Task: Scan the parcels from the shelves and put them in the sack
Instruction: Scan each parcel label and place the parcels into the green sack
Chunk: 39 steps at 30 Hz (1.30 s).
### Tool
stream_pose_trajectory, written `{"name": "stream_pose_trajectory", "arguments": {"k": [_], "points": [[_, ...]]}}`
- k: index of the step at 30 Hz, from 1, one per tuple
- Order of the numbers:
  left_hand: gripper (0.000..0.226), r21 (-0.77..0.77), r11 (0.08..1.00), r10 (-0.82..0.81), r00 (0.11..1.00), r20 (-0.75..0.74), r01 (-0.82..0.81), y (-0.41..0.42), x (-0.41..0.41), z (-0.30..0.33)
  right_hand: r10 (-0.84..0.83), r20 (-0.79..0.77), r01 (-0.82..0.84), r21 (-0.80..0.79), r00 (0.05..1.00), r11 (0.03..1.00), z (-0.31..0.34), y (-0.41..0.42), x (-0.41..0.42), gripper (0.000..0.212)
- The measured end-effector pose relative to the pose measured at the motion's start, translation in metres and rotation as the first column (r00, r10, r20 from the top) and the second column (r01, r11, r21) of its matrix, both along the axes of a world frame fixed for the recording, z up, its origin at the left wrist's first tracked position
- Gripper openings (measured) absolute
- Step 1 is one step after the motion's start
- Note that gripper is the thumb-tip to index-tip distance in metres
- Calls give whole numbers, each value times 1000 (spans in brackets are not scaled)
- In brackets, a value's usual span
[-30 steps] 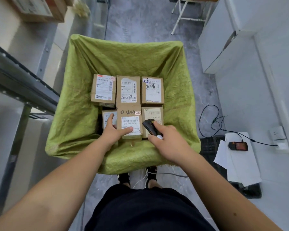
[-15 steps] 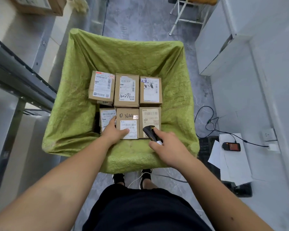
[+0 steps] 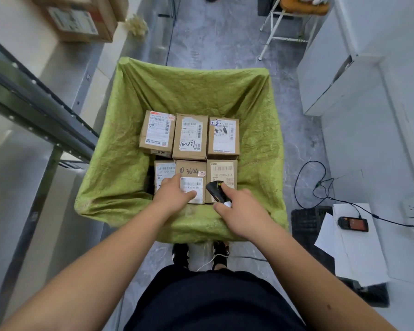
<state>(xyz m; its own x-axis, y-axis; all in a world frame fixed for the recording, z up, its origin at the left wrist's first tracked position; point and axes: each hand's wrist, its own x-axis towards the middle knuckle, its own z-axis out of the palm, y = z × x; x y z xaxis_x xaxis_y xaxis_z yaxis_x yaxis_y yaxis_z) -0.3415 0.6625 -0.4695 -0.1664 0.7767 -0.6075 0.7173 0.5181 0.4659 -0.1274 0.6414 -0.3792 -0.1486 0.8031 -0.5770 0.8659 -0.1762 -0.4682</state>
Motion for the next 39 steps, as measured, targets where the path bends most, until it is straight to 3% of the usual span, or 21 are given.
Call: {"name": "stream_pose_trajectory", "arguments": {"k": [10, 14, 20, 30, 39], "points": [[80, 18, 988, -133, 899, -417, 154, -75, 18, 58, 199, -104, -197, 24, 975, 980, -12, 23, -10, 65], [81, -19, 990, -134, 871, -472, 142, -116, 11, 66, 321, -103, -320, 26, 941, 947, -7, 23, -28, 60], [78, 56, 997, -14, 847, -531, 51, -155, -4, 82, 481, -129, -473, 86, 867, 877, 10, 1, -59, 59], [77, 184, 941, 338, 745, -575, -285, -310, -28, 111, 747, -110, -715, 227, 656, 662, 37, -111, -133, 68], [87, 250, 736, 640, 526, -560, -629, -538, -27, 124, 925, -69, -877, 298, 375, 378, 53, -309, -187, 68]]}}
